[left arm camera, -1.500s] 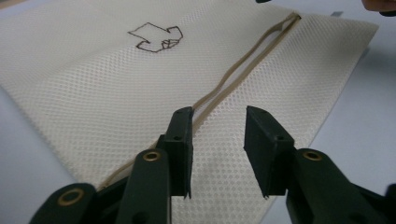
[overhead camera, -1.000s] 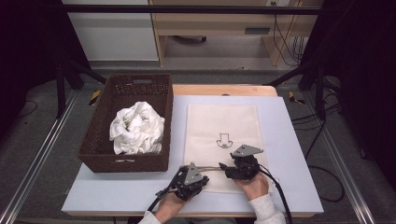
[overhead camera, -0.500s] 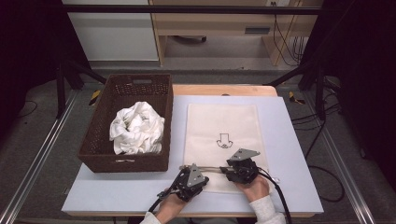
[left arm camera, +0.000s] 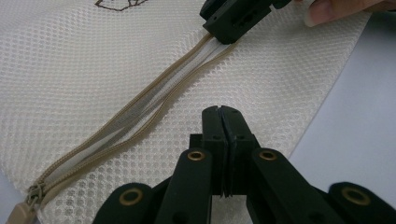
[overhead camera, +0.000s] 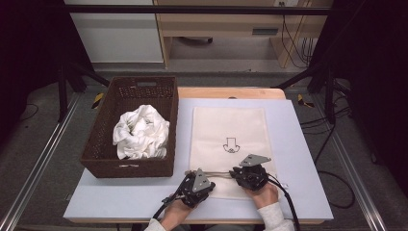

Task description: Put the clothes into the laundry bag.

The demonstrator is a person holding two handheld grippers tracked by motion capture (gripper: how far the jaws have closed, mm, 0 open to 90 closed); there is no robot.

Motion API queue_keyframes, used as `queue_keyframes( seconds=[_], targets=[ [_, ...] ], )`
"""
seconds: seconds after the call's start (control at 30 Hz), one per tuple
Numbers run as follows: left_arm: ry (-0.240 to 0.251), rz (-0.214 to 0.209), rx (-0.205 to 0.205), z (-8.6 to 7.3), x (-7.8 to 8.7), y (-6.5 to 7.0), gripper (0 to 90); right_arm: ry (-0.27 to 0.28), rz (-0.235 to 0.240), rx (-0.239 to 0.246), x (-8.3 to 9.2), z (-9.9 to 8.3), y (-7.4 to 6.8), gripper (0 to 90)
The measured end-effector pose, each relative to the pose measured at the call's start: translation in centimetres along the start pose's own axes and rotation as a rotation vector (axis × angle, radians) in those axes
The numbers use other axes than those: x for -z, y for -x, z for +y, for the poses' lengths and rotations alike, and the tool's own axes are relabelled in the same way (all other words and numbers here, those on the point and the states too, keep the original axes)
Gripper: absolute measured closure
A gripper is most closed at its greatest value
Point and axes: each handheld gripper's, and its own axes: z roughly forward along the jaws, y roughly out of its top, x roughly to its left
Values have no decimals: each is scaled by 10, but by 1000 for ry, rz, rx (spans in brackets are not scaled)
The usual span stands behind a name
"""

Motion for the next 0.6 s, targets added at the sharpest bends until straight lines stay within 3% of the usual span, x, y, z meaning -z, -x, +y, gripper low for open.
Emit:
queue_keyframes(
  seconds=[0.33, 0.4, 0.53, 0.6],
  targets=[
    [-2, -37, 35, 0, 0, -5, 845, -2, -1, -16, 1, 1, 1, 859],
    [-4, -48, 40, 1, 1, -6, 838, 26, -5, -12, 3, 3, 2, 859],
    [19, -38, 36, 9, 8, -10, 819, 75, -1, -19, 11, 7, 3, 860],
    [46, -10, 2, 18, 15, -10, 779, 83, 3, -18, 14, 10, 3, 861]
  ],
)
